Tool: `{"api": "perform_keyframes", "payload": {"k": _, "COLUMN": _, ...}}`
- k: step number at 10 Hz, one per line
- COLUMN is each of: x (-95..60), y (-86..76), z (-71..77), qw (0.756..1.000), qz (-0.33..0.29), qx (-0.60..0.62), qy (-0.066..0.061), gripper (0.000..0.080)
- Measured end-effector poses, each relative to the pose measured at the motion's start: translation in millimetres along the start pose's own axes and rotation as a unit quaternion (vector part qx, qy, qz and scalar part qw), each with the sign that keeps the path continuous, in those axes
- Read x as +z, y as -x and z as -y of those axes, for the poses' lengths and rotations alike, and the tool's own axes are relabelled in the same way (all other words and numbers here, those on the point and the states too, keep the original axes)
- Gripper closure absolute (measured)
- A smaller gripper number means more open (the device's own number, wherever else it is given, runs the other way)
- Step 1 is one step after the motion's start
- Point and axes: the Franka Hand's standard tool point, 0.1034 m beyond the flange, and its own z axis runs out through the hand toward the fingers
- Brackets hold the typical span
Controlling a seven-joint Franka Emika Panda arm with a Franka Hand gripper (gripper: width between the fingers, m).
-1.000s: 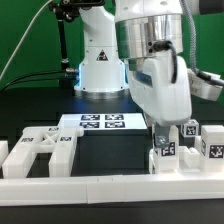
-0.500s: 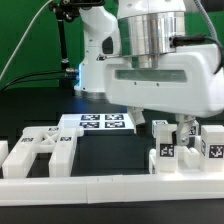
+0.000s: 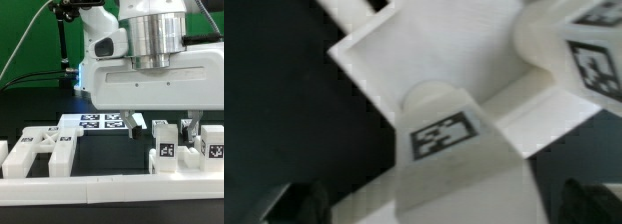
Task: Assemble chair
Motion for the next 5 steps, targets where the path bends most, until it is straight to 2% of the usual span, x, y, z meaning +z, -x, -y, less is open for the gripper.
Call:
{"api": "perform_keyframes", "payload": {"k": 1, "x": 1.3, "y": 0.0, "z": 3.5, "qw": 0.996, "qz": -0.004, "qx": -0.089, "qy": 0.017, "gripper": 0.0151}}
{"api": "perform_keyframes", "payload": {"k": 2, "x": 2.8, "y": 1.3, "z": 7.0, "qw": 0.995, "qz": -0.007, "qx": -0.096, "qy": 0.017, "gripper": 0.0151}}
{"api": "perform_keyframes", "payload": {"k": 4, "x": 2.6, "y": -0.4, "z": 4.0, "qw": 0.998, "qz": -0.007, "qx": -0.067, "qy": 0.017, "gripper": 0.0409}}
{"api": "perform_keyframes", "payload": {"k": 5, "x": 2.7, "y": -0.2, "z": 4.2, "qw": 0.998, "qz": -0.007, "qx": -0.055, "qy": 0.016, "gripper": 0.0409}}
